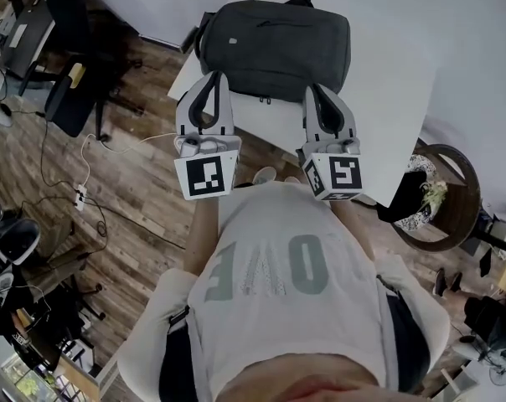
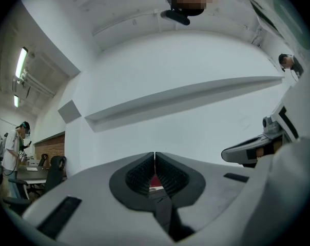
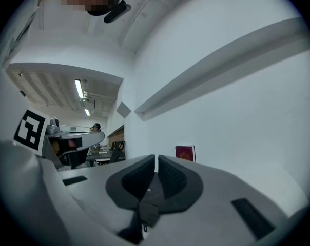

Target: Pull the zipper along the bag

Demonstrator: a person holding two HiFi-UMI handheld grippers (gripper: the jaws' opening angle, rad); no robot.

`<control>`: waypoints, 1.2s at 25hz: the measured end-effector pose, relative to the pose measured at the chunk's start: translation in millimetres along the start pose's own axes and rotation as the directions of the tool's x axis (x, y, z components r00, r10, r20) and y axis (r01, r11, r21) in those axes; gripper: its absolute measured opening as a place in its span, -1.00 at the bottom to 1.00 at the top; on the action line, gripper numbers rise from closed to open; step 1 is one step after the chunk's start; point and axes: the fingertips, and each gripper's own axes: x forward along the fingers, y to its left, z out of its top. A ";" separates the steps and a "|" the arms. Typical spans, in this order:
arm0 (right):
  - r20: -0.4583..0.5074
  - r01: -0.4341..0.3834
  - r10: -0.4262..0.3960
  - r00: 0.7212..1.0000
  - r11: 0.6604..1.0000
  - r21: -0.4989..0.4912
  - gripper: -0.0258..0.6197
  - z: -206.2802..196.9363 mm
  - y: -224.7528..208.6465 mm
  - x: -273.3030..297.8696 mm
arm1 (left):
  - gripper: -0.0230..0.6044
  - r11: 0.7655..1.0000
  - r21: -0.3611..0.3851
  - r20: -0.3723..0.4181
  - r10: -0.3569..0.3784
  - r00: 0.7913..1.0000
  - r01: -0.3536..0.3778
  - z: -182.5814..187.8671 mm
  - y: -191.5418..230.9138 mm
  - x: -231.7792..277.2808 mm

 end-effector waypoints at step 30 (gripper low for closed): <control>-0.059 0.002 -0.003 0.998 1.000 -0.020 -0.83 -19.0 -9.9 -4.5 | -0.83 1.000 -0.015 -0.034 -0.018 0.999 0.017 -18.5 -7.6 3.2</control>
